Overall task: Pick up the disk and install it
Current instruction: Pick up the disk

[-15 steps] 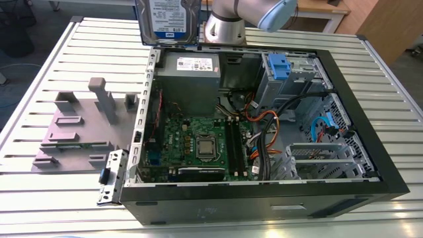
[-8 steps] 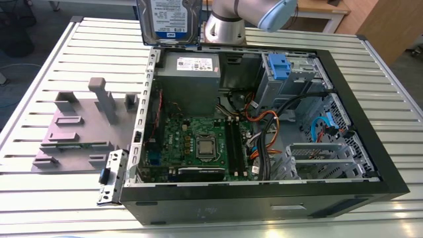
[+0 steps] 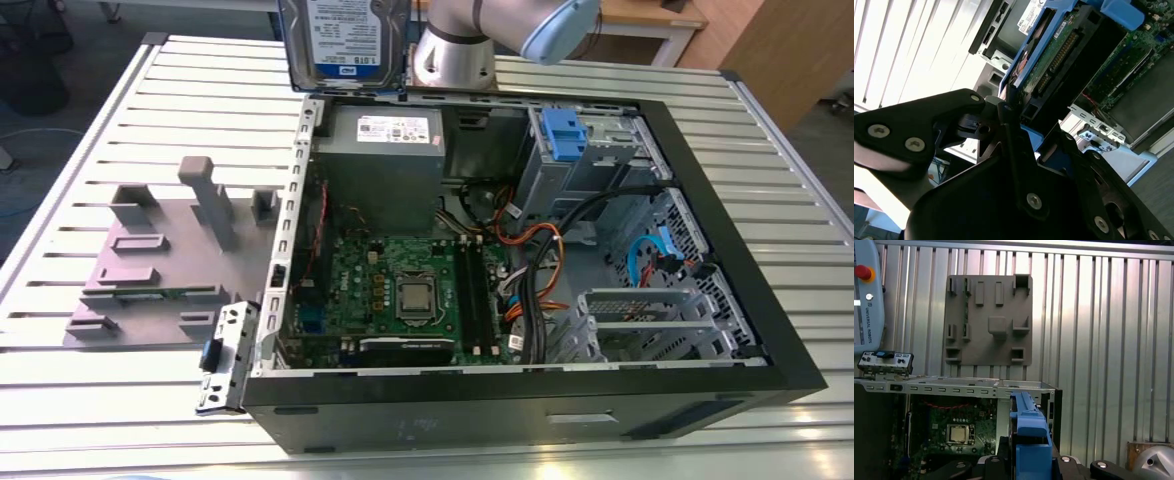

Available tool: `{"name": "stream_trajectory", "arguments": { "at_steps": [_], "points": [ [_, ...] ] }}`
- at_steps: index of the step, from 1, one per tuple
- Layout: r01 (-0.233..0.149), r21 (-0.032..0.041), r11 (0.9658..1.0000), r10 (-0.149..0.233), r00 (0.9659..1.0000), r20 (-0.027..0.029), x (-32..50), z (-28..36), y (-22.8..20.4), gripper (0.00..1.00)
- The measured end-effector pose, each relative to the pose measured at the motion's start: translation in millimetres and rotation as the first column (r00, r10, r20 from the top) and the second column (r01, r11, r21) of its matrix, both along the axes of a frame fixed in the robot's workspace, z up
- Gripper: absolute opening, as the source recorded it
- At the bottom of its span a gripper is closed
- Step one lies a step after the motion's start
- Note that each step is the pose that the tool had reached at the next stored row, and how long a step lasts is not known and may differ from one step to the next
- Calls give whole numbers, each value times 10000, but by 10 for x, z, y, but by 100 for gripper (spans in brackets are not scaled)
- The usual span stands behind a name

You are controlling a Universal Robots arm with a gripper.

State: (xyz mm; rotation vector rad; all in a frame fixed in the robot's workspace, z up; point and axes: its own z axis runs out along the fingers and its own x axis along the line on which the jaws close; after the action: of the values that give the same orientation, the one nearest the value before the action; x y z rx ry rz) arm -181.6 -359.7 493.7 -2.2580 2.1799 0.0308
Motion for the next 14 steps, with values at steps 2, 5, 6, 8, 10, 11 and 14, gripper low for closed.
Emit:
{"name": "stream_trajectory", "arguments": {
  "at_steps": [2, 5, 6, 8, 10, 11, 14],
  "points": [
    [0, 0, 10000, 0, 10000, 0, 5, 0, 0, 36],
    [0, 0, 10000, 0, 10000, 0, 14, 0, 0, 36],
    [0, 0, 10000, 0, 10000, 0, 17, 0, 0, 36],
    [0, 0, 10000, 0, 10000, 0, 23, 0, 0, 36],
    [0, 0, 10000, 0, 10000, 0, 29, 0, 0, 36],
    [0, 0, 10000, 0, 10000, 0, 32, 0, 0, 36],
    [0, 0, 10000, 0, 10000, 0, 41, 0, 0, 36]
  ]
}}
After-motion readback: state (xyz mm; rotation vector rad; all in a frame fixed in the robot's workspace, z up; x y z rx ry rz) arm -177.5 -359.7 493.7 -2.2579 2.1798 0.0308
